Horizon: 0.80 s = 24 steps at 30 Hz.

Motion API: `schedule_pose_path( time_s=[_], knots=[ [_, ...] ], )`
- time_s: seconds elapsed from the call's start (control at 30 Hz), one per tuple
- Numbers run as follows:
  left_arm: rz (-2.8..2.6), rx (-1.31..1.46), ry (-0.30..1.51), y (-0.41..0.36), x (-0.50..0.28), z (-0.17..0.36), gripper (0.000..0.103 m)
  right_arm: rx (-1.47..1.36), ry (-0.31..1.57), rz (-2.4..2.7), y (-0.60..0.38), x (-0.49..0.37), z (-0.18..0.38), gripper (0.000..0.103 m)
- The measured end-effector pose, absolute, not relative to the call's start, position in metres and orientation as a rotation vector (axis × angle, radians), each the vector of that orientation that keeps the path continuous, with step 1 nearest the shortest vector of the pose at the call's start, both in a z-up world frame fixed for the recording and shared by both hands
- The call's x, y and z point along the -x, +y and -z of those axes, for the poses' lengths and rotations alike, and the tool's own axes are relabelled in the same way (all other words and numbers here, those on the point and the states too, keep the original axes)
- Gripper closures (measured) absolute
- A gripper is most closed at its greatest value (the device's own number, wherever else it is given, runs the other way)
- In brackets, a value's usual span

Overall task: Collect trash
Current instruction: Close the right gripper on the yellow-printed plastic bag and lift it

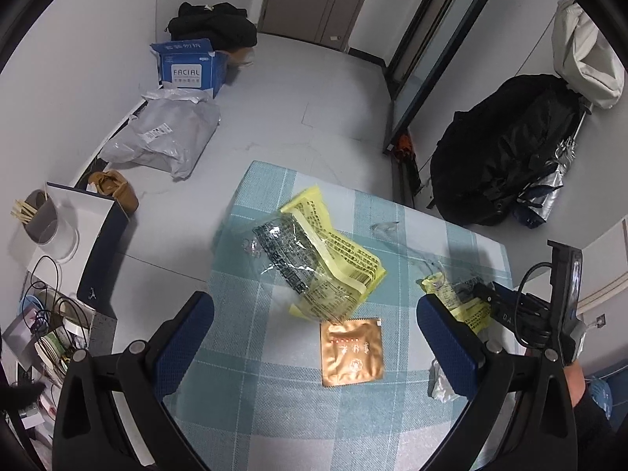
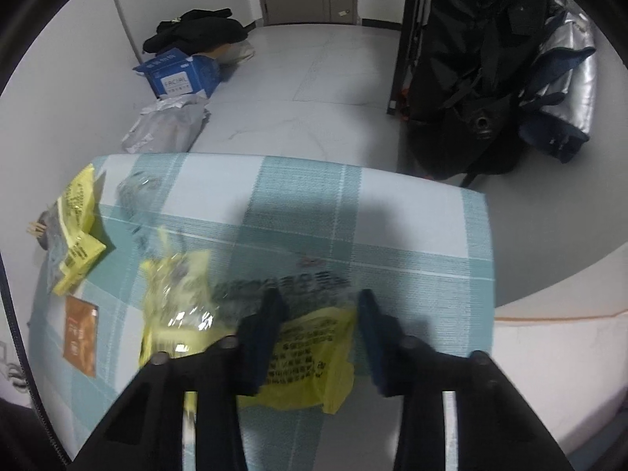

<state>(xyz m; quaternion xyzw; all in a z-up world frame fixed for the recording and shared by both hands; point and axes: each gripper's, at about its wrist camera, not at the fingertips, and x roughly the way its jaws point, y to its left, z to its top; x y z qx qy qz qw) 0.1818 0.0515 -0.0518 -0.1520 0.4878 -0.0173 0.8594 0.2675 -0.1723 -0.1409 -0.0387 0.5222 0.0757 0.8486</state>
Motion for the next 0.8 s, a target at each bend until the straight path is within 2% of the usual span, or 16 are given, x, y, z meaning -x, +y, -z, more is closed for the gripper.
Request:
schedule_pose_path(
  time_s=[0.13, 0.23, 0.8],
  knots=[
    [0.043, 0.33, 1.044, 0.051, -0.183, 0.055, 0.002, 0.044, 1.101, -0.152, -0.178, -0.268, 0.14, 0.083],
    [0.047, 0.336, 1.05, 0.052, -0.183, 0.056, 0.002, 0.003, 1.106, -0.17, -0.181, -0.27, 0.138, 0.087],
    [0.072, 0.37, 1.097, 0.053, -0.184, 0.065, 0.002, -0.131, 0.95, -0.256, -0.195, -0.262, 0.091, 0.091]
  ],
)
